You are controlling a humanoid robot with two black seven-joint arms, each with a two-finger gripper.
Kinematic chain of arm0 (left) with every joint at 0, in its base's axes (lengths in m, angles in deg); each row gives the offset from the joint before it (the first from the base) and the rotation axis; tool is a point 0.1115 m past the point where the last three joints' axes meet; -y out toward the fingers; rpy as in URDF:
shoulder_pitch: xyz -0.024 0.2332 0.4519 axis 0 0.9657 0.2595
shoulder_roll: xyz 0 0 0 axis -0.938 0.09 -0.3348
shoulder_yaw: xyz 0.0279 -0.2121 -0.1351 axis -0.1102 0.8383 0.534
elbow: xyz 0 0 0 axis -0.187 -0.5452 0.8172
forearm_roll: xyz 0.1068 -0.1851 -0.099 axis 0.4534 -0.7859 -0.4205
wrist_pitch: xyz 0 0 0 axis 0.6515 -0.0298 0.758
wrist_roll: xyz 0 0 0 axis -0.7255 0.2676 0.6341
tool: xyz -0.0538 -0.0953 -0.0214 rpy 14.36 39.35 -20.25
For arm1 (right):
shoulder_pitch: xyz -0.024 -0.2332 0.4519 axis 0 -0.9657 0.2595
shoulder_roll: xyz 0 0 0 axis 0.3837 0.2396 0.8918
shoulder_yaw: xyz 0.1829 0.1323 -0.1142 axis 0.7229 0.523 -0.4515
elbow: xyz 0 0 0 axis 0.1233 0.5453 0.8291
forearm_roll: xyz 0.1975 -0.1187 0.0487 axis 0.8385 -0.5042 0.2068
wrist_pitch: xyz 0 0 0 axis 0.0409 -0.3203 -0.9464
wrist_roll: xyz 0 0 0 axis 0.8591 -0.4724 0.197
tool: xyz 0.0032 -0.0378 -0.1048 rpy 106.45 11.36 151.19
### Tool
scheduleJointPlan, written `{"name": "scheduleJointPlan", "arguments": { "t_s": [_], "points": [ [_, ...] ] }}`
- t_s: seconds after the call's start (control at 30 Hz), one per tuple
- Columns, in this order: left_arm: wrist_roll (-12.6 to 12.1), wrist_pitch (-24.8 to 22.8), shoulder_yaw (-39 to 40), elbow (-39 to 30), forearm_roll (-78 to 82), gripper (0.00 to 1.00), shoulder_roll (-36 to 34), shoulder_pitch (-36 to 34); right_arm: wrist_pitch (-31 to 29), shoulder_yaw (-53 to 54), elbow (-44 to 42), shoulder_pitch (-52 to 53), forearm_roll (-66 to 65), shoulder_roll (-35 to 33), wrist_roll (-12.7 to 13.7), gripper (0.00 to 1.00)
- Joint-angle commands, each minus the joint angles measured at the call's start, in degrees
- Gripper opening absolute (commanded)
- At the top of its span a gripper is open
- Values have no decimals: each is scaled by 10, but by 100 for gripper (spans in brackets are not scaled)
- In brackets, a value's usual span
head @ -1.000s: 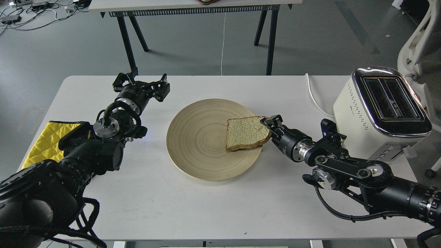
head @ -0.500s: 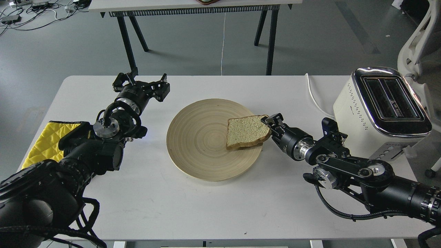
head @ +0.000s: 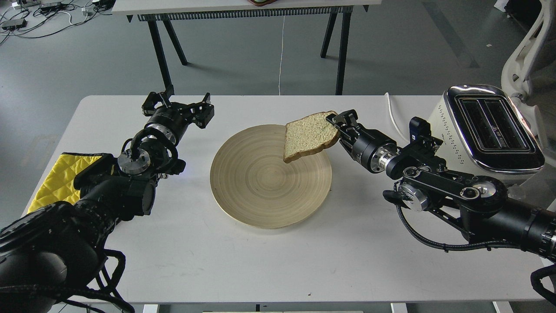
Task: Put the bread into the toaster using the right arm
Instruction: 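Lift the bread slice off the plate and carry it toward the toaster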
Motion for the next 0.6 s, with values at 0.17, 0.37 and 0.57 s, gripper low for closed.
{"name": "scheduleJointPlan", "arguments": {
  "t_s": [0.17,0.37,0.57],
  "points": [
    [0,0,0,0,0,100,0,0,1,-8,82,84,1,-140,4,13],
    [0,0,0,0,0,100,0,0,-1,-63,131,155,-3,-273,5,13],
    [0,0,0,0,0,100,0,0,-1,-170,147,245,-42,-382,6,13]
  ]
}}
